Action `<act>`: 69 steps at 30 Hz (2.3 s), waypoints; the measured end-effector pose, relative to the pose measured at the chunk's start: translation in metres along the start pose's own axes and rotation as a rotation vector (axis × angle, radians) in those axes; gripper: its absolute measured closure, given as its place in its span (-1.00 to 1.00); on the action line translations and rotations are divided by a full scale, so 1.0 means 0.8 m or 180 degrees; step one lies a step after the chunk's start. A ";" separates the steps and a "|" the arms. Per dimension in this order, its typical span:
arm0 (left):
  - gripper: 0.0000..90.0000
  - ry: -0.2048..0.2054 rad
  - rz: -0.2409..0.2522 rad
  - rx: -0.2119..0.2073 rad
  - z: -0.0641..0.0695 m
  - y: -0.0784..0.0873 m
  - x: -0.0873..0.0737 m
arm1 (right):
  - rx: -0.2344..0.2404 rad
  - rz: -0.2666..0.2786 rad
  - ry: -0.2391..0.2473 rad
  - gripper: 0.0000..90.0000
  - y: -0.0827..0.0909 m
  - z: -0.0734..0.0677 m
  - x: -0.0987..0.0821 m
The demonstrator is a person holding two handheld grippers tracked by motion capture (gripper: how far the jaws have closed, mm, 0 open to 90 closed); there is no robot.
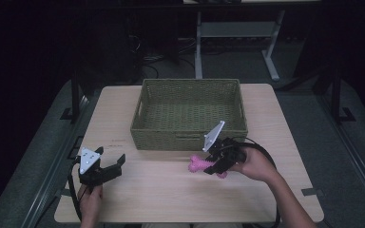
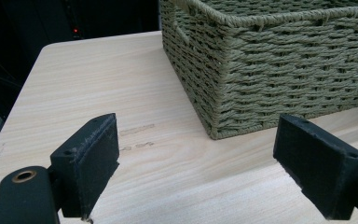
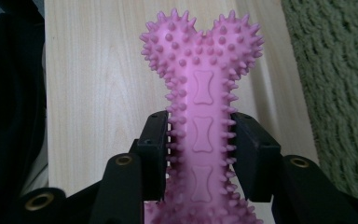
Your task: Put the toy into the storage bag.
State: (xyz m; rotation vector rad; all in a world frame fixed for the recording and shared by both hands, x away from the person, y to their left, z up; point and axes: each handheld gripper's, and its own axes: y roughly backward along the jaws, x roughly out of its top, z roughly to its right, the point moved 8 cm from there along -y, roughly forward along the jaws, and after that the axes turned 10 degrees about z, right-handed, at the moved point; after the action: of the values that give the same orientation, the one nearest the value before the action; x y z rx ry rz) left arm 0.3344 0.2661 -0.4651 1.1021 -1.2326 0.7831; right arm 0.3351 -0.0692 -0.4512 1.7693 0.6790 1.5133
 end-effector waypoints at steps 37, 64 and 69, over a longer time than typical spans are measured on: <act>-0.70 0.0007 -0.0001 0.0006 -0.001 0.000 0.000 | -0.0035 0.0072 0.0020 0.29 0.045 0.028 0.036; -0.70 -0.0017 -0.0005 0.0002 -0.001 0.000 0.000 | -0.0134 0.0075 0.0055 0.29 0.074 0.051 0.063; -0.70 0.0013 0.0003 0.0004 -0.001 -0.001 0.000 | -0.0150 0.0090 0.0041 0.29 0.081 0.059 0.068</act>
State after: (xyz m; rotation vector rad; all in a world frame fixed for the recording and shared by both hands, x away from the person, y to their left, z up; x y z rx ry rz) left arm 0.3350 0.2667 -0.4652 1.1004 -1.2297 0.7865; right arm 0.3880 -0.0753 -0.3701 1.7420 0.6221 1.5482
